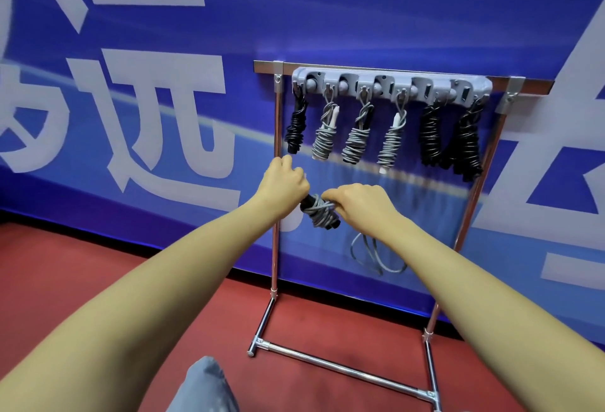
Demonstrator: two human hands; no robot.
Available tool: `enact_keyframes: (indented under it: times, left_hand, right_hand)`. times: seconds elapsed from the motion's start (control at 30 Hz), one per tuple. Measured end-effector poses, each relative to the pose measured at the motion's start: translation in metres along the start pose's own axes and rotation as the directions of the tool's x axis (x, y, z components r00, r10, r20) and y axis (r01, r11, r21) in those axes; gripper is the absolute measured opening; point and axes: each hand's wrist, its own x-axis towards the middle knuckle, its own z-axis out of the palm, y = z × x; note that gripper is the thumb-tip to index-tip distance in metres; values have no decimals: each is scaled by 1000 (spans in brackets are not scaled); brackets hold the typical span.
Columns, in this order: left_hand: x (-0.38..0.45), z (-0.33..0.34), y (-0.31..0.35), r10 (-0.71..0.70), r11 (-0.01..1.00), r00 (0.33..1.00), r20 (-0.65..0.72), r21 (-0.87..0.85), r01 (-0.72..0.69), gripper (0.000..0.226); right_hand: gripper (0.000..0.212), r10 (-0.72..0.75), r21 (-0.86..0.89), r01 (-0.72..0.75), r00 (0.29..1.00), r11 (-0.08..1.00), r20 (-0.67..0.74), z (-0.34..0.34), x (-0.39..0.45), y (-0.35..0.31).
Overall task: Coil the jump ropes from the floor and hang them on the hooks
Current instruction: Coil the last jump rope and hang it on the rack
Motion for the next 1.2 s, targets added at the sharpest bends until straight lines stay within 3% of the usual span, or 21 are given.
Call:
enact_keyframes:
  times: [0.1,0.23,0.33,0.43,0.53,0.6,0.67,0.73,0.8,0.87,0.93,1.07,1.2]
  left_hand:
    - [1,-11,3,114,993,993,-14,41,-113,39]
    - [4,-20,4,190,982,979,-71,28,-188,35]
    - [3,-24,5,253,967,953,-169,65,-246,35]
    - [0,-22,1,286,958,916,-281,61,-280,32]
    - [1,-18,-4,218,954,875,-432,-96,-285,23]
    - [1,-25,-4,104,922,885,-454,-290,-257,22]
    - [-1,-35,0,-81,813,942,-327,-569,-127,21]
    - [-4,-47,8,-260,567,966,-12,-811,142,35]
    - [-1,-52,15,-422,355,901,101,-896,267,34]
    - [6,-55,18,-562,259,812,154,-900,350,30]
    - [13,-58,14,-621,203,750,226,-878,433,27]
    - [18,-48,6,-620,380,721,309,-685,621,29]
    - [17,-35,6,-553,588,752,359,-472,657,31]
  right_hand:
    - [20,35,-50,-30,995,998,91,-9,8,-2]
    - [17,99,-149,-94,995,984,25,-15,16,-1]
    - [42,162,-72,-160,987,985,25,-18,19,0]
    - [48,221,62,-224,974,973,48,-18,21,1]
    - [43,204,80,-203,979,976,-8,-14,18,1]
    - [39,214,49,-211,976,976,-47,-15,17,2]
    - [34,210,73,-204,974,976,-89,-13,17,0]
    - [30,194,219,-141,950,966,-244,-12,15,-3]
    - [23,256,251,-189,928,949,-272,-13,17,-2]
    - [31,278,108,-265,952,958,-129,-15,14,-2]
    - [34,263,73,-257,960,964,-98,-16,13,2]
    - [30,240,146,-227,968,963,-78,-12,10,-1]
    - [24,110,105,-100,990,989,-89,-17,11,-7]
